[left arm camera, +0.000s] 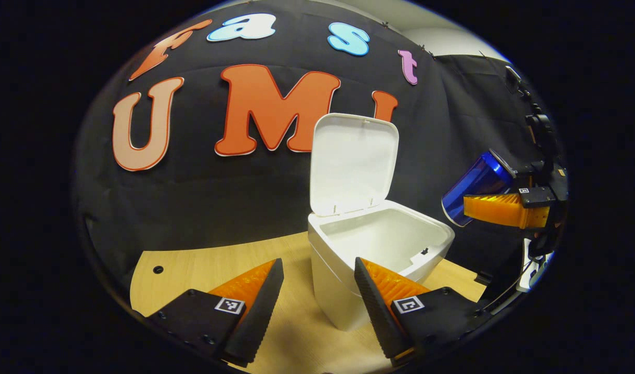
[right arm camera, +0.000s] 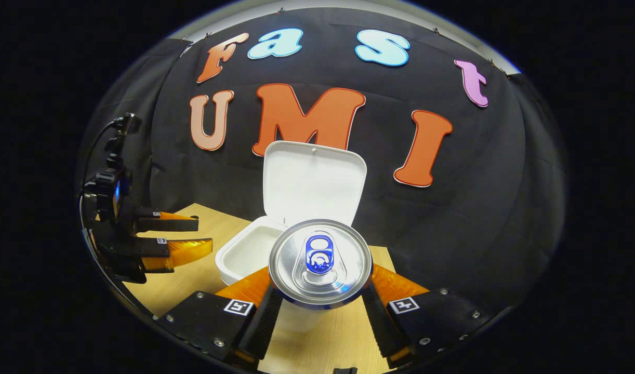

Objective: Press the lid of the desktop garbage bin to open it, pick up the crumpled paper on the desktop and throw it into the bin, then pick up the pop can on the desktop and drop it into the bin, and finally close the garbage bin lid.

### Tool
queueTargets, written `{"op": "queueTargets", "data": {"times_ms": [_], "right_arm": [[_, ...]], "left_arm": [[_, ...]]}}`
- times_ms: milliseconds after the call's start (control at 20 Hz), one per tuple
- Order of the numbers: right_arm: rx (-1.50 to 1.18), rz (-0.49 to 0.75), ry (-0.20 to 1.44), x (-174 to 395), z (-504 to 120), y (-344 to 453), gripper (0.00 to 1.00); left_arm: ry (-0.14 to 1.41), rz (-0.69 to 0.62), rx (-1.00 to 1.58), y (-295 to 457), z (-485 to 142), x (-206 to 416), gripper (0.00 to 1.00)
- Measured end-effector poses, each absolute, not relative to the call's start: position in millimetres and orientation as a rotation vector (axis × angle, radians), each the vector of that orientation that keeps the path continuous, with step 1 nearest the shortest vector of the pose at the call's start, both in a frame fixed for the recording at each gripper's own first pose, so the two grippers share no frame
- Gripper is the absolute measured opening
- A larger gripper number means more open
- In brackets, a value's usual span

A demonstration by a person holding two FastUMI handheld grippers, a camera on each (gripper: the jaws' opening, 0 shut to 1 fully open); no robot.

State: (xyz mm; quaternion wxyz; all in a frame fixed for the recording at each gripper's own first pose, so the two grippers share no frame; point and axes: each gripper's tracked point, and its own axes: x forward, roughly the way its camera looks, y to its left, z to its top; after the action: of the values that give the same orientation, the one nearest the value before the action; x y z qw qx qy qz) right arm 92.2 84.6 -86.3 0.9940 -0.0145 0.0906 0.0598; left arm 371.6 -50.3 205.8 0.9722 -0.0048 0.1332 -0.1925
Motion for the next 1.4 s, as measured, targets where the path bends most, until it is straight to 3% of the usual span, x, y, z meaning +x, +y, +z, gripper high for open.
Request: {"op": "queueTargets", "data": {"times_ms": [350,750,800,850,1400], "right_arm": [[-0.023,0.159,0.201,117.7,-99.1,88.3,0.80],[-0.017,0.178,0.238,127.2,-125.6,96.6,0.80],[-0.014,0.186,0.251,128.5,-132.3,98.0,0.75],[-0.015,0.181,0.254,130.6,-135.5,95.9,0.80],[-0.012,0.179,0.267,142.4,-149.5,95.3,0.80]], "left_arm": [[0.263,-0.274,-0.003,-12.6,207.6,367.7,0.88],[0.260,-0.227,-0.007,3.5,211.3,354.3,0.87],[0.262,-0.225,-0.007,4.1,210.8,353.5,0.88],[0.263,-0.224,-0.007,5.6,210.7,352.4,0.88],[0.279,-0.178,-0.016,26.9,201.8,342.3,0.88]]}}
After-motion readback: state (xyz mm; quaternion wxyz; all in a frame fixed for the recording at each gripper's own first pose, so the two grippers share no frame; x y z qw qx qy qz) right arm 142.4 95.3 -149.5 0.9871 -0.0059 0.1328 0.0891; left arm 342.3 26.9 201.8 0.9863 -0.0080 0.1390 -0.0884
